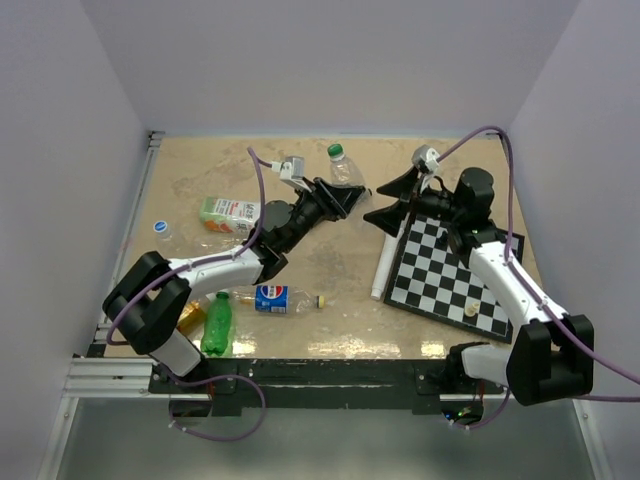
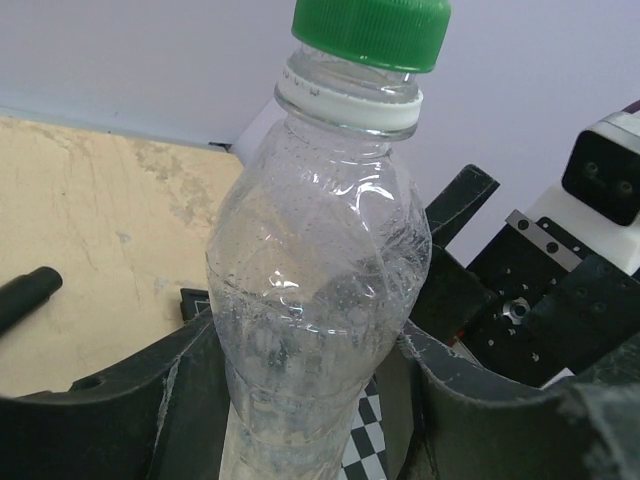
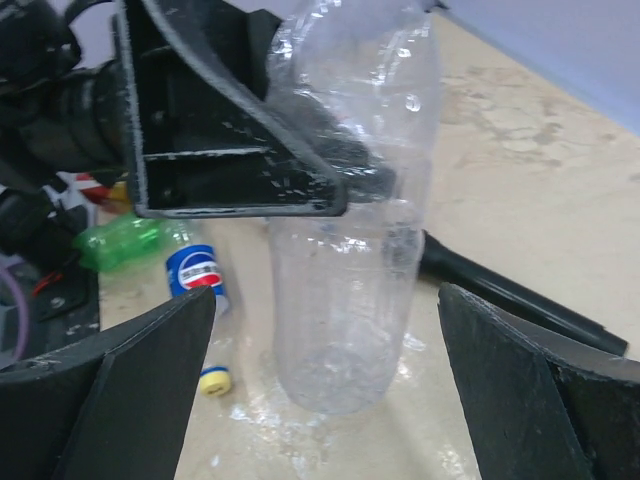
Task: Unscrew the bottle caps
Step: Unscrew the bottle cap from the plastic bottle.
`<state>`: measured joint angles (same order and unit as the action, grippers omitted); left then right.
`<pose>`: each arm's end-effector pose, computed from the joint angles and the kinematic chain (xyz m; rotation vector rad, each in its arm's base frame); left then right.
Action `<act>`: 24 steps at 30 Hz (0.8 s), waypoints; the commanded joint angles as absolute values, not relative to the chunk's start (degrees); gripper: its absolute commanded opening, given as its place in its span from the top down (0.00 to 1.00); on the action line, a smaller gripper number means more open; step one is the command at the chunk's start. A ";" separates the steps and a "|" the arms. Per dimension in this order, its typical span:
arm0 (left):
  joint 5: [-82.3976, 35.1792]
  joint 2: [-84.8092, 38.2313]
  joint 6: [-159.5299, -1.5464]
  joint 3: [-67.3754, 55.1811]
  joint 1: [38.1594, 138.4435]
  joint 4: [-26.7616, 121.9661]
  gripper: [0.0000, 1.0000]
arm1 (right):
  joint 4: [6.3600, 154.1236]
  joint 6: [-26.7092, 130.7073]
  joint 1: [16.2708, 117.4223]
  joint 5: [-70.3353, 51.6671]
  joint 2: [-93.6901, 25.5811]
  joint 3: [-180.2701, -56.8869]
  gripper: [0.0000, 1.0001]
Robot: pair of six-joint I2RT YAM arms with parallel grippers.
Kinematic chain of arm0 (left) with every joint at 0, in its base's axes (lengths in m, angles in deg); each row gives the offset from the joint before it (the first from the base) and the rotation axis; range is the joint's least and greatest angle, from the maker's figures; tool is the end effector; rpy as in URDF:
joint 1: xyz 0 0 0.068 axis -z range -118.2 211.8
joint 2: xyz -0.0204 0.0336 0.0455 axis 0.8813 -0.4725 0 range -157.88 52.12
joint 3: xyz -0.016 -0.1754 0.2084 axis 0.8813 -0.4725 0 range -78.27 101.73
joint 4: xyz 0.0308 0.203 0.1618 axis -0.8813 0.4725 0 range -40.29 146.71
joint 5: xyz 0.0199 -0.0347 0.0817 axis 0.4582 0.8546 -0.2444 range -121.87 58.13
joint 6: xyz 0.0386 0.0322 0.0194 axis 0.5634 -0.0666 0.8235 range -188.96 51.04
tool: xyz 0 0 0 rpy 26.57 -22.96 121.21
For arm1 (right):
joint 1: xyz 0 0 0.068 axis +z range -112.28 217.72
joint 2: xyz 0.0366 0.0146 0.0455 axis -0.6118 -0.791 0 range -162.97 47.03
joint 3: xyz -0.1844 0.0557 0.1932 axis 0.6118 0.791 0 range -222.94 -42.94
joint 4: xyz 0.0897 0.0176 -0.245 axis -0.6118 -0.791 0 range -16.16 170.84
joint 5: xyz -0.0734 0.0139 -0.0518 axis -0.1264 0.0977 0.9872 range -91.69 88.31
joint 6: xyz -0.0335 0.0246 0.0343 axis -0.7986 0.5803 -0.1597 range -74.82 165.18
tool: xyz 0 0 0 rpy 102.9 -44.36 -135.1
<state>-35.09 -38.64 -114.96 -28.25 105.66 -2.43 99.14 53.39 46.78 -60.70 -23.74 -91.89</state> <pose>0.2577 -0.2450 0.2848 -0.0792 1.4911 -1.2578 0.2667 0.0735 0.3218 -0.8147 1.5040 1.0579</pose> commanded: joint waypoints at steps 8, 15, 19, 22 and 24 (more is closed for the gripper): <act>-33.98 -41.31 -117.83 -22.63 107.06 -8.13 0.89 | 97.27 49.05 53.36 -51.62 -26.62 -93.92 0.02; -34.07 -41.49 -118.00 -22.63 107.42 -8.30 0.90 | 99.02 51.68 54.07 -50.38 -27.86 -94.10 0.07; -33.80 -41.84 -118.26 -22.54 107.59 -8.48 0.89 | 100.70 53.44 54.07 -51.09 -28.03 -93.83 0.38; -33.45 -41.75 -118.35 -22.63 107.59 -8.48 0.88 | 100.61 53.71 54.07 -51.70 -28.30 -93.92 0.73; -33.54 -41.14 -117.83 -22.89 107.51 -8.04 0.84 | 100.44 53.36 54.07 -52.49 -28.21 -94.10 0.86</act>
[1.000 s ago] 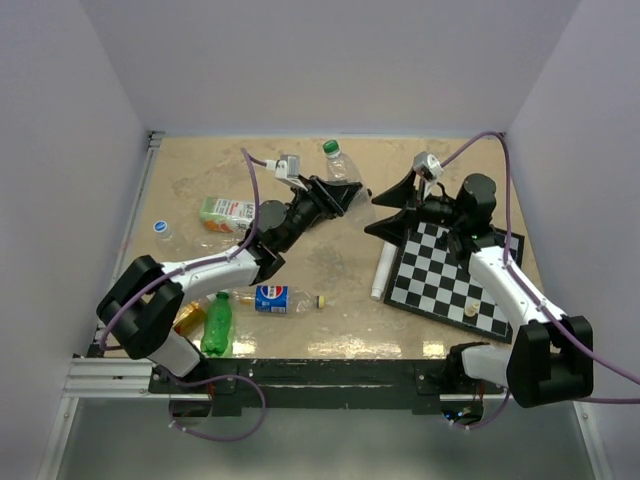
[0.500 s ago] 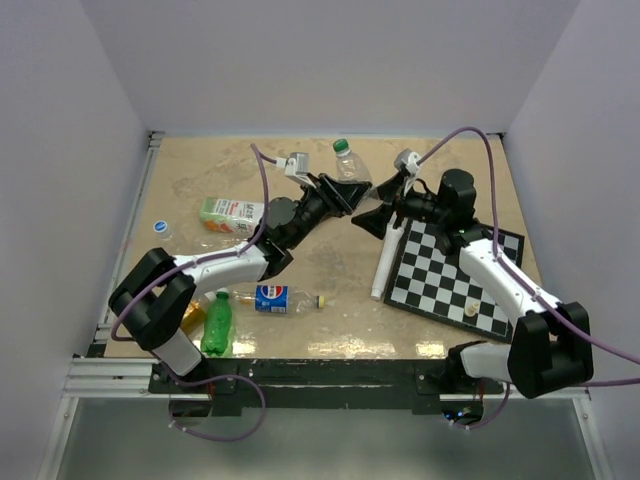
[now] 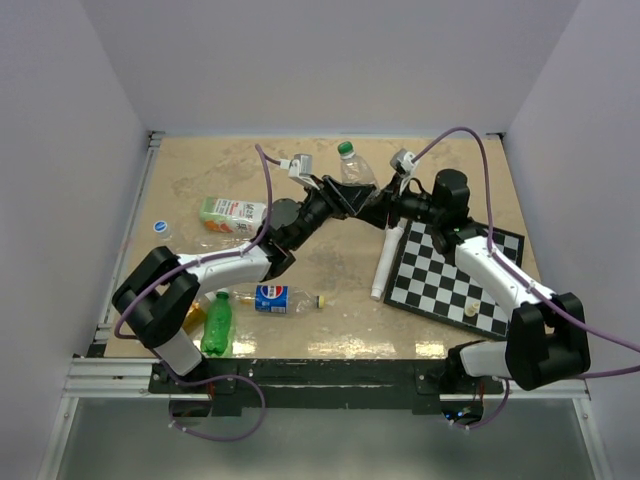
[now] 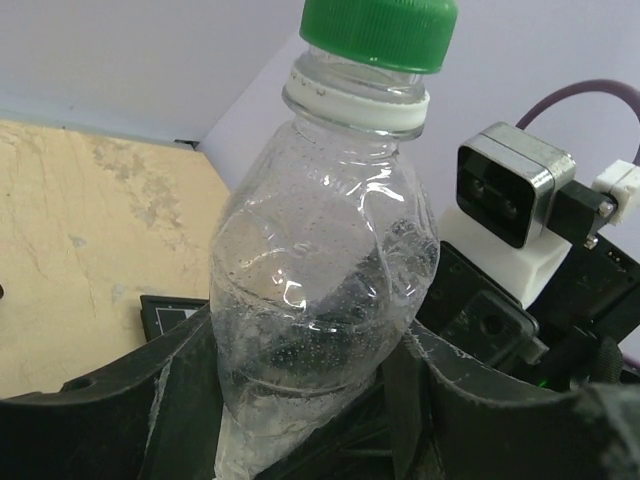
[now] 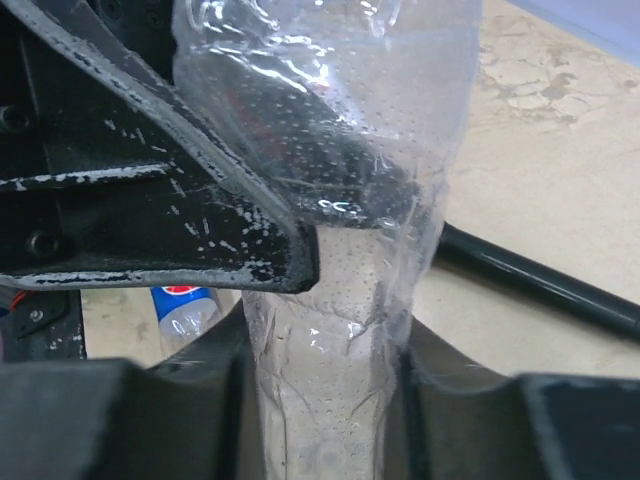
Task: Unscrew the bottle caps
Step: Unscrew the bottle cap from the plastic bottle.
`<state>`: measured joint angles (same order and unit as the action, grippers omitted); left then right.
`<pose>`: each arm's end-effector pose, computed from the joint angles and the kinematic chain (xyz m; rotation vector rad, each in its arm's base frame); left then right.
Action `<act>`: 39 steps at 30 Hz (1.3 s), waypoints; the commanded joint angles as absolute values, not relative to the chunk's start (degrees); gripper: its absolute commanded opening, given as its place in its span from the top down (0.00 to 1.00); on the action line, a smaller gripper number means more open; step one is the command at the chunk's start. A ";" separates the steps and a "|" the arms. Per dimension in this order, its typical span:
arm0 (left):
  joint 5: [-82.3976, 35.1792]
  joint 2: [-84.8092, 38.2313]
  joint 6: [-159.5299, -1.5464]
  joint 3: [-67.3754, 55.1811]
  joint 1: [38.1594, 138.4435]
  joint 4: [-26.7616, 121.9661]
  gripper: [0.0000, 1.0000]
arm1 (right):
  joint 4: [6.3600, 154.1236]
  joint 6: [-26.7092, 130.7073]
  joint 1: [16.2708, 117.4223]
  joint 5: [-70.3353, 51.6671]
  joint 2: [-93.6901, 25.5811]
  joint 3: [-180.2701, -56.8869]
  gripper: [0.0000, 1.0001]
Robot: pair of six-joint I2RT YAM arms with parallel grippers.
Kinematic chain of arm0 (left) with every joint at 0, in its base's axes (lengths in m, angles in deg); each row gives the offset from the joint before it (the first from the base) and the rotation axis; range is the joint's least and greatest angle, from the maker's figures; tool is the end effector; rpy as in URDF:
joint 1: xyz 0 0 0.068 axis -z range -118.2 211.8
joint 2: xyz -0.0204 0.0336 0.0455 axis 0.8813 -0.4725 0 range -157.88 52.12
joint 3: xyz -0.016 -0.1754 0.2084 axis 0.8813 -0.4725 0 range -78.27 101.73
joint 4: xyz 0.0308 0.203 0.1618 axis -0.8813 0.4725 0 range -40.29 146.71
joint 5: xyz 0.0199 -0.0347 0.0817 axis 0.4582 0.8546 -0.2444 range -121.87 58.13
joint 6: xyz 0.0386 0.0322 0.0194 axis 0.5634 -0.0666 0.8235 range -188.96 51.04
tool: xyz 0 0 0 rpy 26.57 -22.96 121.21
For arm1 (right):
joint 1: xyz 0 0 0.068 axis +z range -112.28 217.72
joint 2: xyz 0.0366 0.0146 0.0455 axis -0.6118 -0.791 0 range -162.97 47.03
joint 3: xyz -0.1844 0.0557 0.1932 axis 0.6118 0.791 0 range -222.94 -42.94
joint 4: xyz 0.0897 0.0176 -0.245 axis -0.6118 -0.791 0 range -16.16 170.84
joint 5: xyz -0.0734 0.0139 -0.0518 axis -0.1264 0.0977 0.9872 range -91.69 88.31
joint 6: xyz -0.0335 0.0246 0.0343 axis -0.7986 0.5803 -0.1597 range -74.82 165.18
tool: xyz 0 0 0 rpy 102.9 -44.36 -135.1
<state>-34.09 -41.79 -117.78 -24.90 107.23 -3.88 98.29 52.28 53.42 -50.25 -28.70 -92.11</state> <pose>0.2605 -0.2626 0.2881 -0.0798 1.4762 -1.3432 0.2789 0.1062 0.2981 -0.7632 1.6121 1.0166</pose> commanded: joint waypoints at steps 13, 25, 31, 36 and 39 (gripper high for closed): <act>-17.47 -20.24 -103.34 -25.97 99.60 21.53 0.00 | 86.65 32.11 53.98 -55.04 -28.30 -97.26 0.95; -13.41 0.60 -73.45 -22.97 96.96 65.61 0.00 | 66.17 -0.32 56.88 -53.20 -27.42 -98.67 1.00; -12.19 7.81 -67.22 -29.65 96.96 64.65 0.00 | 63.35 -6.93 57.05 -50.91 -27.33 -97.79 1.00; -9.03 10.54 -62.03 -34.93 96.96 62.28 0.00 | 59.93 -13.16 57.14 -52.49 -26.71 -97.17 1.00; -7.00 10.81 -59.38 -35.99 96.96 61.75 0.01 | 59.13 -15.80 57.06 -52.76 -26.71 -96.56 1.00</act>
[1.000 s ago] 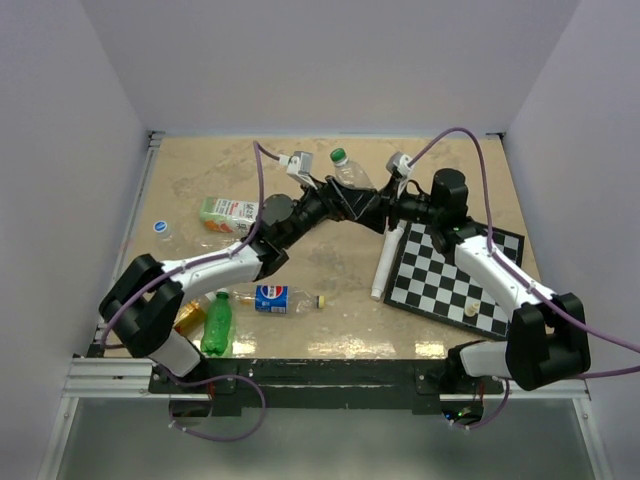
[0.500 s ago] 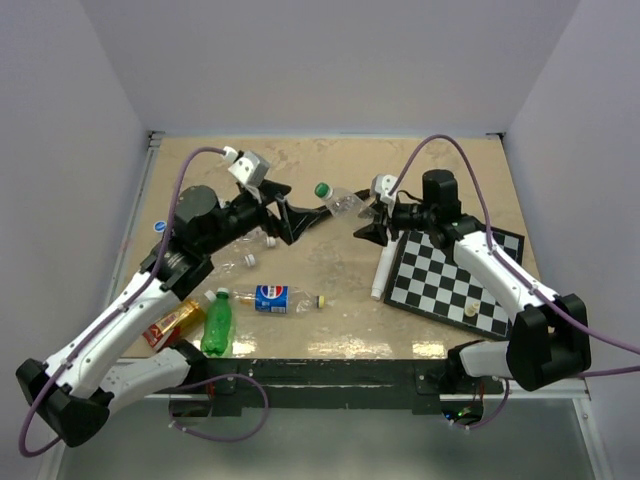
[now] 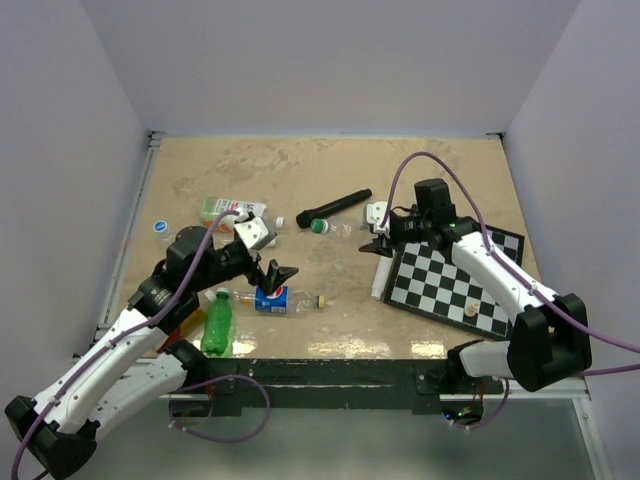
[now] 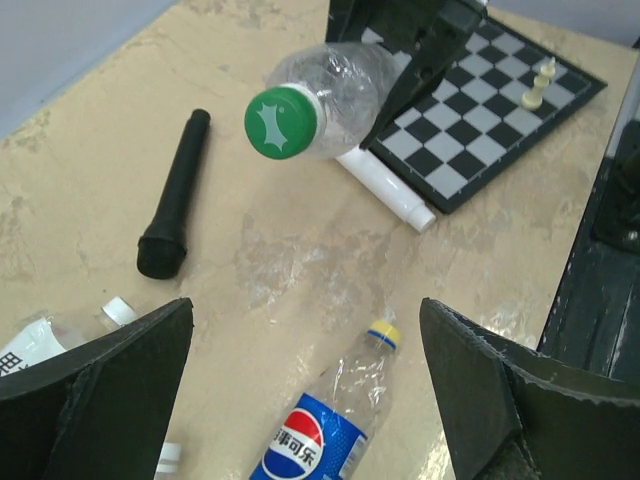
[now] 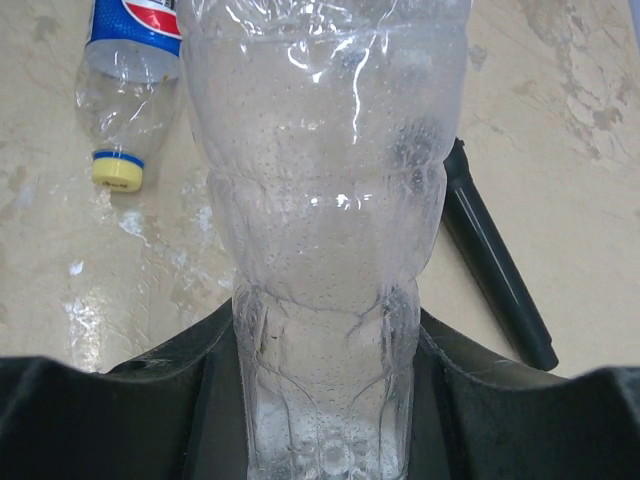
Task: Unscrew the bottle caps
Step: Unscrew the bottle cap from the plastic bottle.
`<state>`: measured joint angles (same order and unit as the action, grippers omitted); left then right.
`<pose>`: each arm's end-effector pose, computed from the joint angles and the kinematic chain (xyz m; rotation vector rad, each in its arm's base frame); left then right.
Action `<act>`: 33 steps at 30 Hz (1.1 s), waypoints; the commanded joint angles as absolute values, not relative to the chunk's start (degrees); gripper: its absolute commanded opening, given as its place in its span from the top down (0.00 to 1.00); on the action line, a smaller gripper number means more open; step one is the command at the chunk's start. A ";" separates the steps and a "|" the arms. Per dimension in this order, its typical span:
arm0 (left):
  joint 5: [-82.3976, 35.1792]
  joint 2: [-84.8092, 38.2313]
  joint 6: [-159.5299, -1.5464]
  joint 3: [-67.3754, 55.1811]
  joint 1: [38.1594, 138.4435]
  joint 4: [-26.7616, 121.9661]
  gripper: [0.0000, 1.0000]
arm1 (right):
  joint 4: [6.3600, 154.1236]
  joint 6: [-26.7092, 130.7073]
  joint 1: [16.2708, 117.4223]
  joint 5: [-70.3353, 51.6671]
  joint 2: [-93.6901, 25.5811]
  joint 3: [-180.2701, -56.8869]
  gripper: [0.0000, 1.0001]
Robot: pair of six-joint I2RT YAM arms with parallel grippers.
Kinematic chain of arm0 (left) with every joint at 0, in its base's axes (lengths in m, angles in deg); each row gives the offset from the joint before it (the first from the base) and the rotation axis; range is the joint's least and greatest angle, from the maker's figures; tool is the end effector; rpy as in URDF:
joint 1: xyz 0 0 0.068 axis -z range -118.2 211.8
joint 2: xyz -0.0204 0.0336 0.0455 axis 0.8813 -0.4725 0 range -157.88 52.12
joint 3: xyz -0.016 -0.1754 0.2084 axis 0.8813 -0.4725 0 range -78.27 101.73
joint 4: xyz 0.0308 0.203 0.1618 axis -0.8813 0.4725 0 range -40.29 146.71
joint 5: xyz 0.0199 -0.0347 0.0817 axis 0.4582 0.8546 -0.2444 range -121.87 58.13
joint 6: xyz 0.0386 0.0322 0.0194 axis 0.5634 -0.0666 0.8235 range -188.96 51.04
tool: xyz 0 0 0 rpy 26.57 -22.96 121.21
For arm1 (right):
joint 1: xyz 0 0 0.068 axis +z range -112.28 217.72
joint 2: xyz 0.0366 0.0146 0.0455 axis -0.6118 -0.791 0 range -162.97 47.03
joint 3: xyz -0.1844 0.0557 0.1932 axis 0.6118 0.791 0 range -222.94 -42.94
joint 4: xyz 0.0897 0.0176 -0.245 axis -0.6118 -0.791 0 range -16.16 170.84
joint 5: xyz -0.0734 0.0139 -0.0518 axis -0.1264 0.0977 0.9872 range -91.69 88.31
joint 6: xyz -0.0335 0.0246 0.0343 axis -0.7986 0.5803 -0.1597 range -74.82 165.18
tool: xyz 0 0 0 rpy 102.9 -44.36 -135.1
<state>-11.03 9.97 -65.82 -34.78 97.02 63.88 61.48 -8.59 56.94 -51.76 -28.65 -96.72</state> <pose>0.1334 -0.1098 0.3326 0.8498 1.6309 -0.7226 0.2528 0.1171 0.2698 -1.5460 1.3706 0.6294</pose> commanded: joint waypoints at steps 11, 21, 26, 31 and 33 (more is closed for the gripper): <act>-5.51 9.40 -56.92 -37.48 97.05 61.31 0.04 | 57.37 -21.00 57.23 -51.53 -26.10 -95.68 1.00; -4.89 9.32 -56.92 -39.94 97.05 59.64 0.07 | 56.58 -21.88 57.93 -51.70 -25.84 -95.50 1.00; -4.10 8.44 -57.01 -40.56 96.96 58.76 0.08 | 56.49 -22.14 58.72 -51.00 -26.45 -95.59 1.00; -2.87 5.63 -57.70 -39.60 96.96 57.97 0.13 | 56.32 -22.23 59.60 -50.30 -26.71 -95.50 1.00; -2.17 4.14 -58.41 -39.16 96.96 57.36 0.17 | 56.32 -22.23 59.78 -50.30 -26.80 -95.50 1.00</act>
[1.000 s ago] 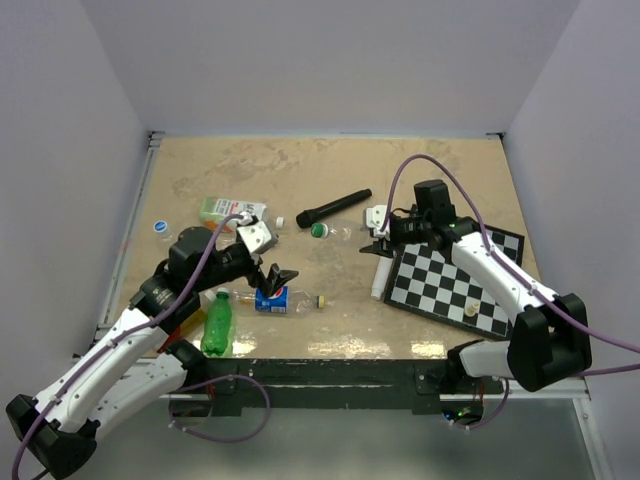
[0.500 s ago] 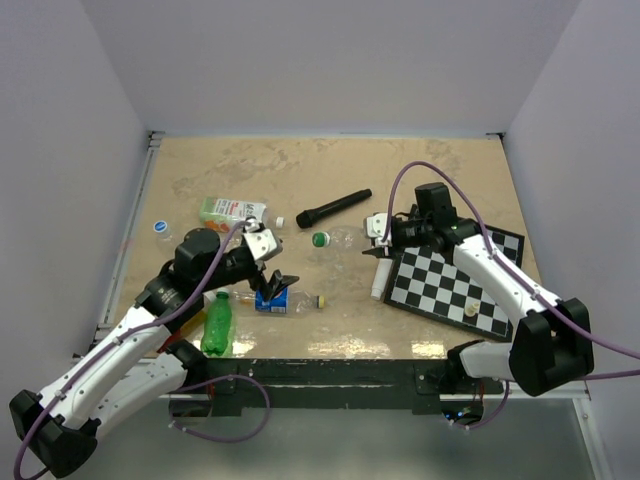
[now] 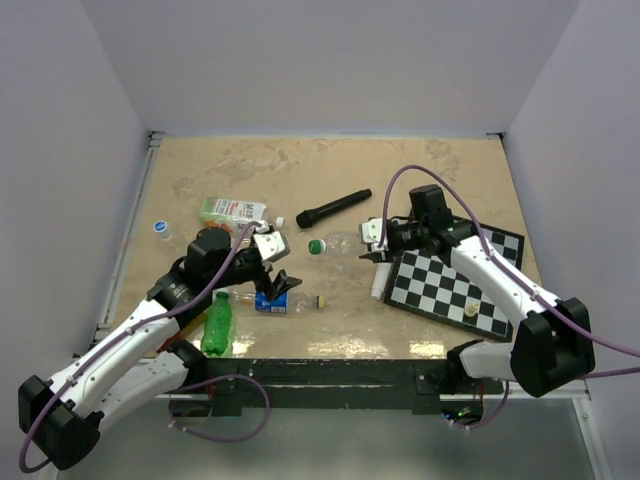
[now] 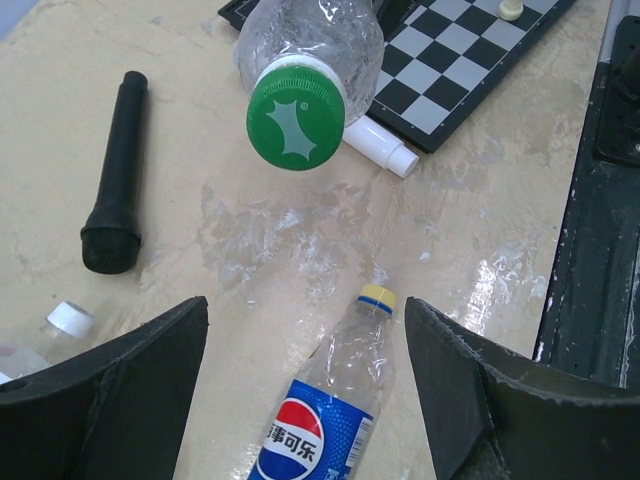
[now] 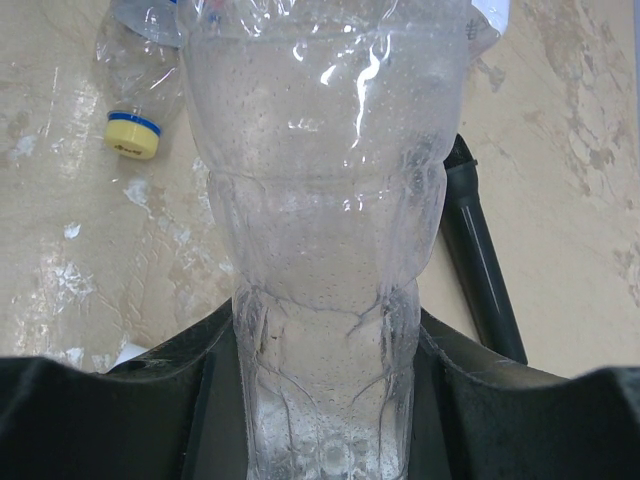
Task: Unscrew the bottle caps
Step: Unscrew the bottle cap from the plastic bottle.
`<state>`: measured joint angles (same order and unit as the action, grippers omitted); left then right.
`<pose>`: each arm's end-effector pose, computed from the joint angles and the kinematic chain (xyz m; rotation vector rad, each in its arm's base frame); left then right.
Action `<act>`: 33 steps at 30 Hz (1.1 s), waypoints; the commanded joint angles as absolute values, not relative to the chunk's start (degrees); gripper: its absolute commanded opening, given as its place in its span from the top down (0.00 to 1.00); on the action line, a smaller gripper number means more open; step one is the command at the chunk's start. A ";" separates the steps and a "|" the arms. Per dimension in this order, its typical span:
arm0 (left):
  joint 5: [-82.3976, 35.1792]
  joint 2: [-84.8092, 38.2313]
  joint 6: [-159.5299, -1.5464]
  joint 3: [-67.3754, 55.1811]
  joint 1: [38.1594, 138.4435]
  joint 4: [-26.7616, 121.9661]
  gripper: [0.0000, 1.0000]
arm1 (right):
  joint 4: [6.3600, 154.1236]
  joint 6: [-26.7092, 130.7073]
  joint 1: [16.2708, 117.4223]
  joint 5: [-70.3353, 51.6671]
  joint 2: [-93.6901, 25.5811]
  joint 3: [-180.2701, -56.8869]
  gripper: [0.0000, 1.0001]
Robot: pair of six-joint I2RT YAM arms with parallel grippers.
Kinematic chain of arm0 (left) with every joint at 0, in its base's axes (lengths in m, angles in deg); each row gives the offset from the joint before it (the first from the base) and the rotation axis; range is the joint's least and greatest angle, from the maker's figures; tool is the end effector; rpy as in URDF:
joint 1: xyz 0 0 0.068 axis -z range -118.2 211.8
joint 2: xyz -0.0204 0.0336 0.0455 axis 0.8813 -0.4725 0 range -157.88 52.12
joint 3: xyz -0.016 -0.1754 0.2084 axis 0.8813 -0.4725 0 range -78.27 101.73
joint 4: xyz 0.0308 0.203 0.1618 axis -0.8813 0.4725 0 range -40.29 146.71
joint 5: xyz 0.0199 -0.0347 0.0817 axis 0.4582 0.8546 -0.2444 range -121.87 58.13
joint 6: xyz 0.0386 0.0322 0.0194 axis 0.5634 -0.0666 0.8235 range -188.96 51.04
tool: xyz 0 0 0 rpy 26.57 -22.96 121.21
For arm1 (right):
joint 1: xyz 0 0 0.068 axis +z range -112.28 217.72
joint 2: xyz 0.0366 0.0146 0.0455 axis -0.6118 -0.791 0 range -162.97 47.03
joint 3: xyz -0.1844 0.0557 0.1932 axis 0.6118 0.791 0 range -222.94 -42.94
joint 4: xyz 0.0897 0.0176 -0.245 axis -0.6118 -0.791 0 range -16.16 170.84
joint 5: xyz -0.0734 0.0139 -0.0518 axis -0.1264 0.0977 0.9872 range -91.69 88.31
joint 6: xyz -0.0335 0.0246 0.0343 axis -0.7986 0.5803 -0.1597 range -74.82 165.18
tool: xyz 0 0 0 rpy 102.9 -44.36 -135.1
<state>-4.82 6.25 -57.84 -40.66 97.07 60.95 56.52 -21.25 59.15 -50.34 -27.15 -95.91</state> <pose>0.1431 -0.1212 0.2919 1.0522 1.6303 -0.7327 0.2383 0.1223 0.2653 -1.7134 1.2267 0.5411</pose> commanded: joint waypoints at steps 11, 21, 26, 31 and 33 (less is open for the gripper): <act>-4.62 4.04 -61.40 -37.75 97.13 51.29 0.25 | 56.23 -21.88 61.10 -48.89 -27.77 -95.50 1.00; -1.02 2.55 -63.86 -37.66 97.13 44.61 0.27 | 56.40 -21.53 62.42 -48.19 -28.65 -95.68 1.00; 0.91 1.50 -65.00 -37.75 97.13 42.41 0.28 | 56.40 -21.44 62.68 -48.27 -28.74 -95.77 1.00; 1.79 0.35 -65.00 -37.66 97.05 42.41 0.33 | 56.14 -21.52 62.77 -48.45 -28.65 -95.85 1.00; 1.88 0.00 -65.09 -37.57 97.13 42.59 0.34 | 55.97 -21.52 62.86 -48.54 -28.65 -95.85 1.00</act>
<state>-0.30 0.48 -63.99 -39.81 97.07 45.91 55.95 -21.32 62.47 -47.67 -28.72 -95.91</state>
